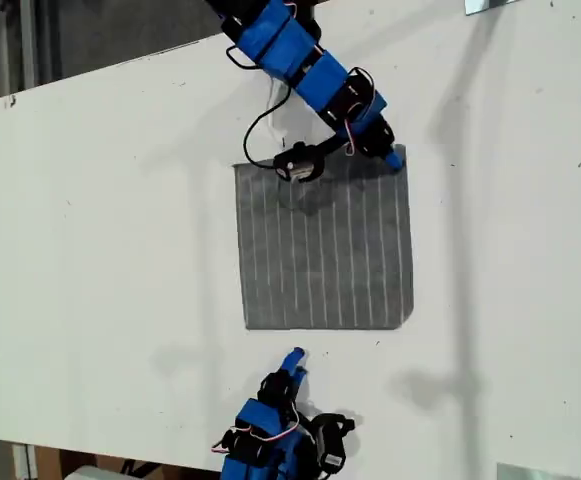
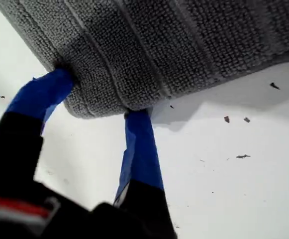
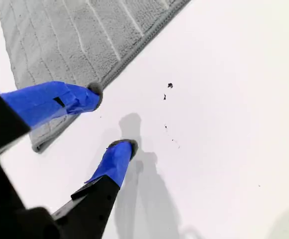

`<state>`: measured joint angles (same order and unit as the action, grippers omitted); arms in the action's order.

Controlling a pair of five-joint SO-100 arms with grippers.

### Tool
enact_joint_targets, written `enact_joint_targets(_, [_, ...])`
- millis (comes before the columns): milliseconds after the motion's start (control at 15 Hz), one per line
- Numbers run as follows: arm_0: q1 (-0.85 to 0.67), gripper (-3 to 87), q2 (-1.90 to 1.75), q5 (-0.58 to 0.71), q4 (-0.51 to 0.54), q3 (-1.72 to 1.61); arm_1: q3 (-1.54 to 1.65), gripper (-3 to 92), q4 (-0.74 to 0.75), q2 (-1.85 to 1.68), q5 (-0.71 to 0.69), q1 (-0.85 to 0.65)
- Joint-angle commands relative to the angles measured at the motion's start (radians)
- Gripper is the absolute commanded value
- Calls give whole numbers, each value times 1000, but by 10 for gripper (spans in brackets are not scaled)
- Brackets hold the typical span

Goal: Grasp corners of a square towel and fold twice.

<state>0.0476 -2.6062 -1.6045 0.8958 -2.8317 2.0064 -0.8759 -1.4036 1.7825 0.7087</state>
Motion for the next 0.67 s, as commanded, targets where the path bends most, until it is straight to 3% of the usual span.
enact_joint_targets(0, [18, 180, 15, -14, -35, 8, -91, -1, 48, 58, -34, -21])
enact_joint_targets(333, [118, 179, 456, -17, -64, 318, -509, -1, -258, 296, -207, -100])
enact_joint_targets(600, [179, 180, 712, -29, -133, 474, -655, -1, -325, 339, -321, -149])
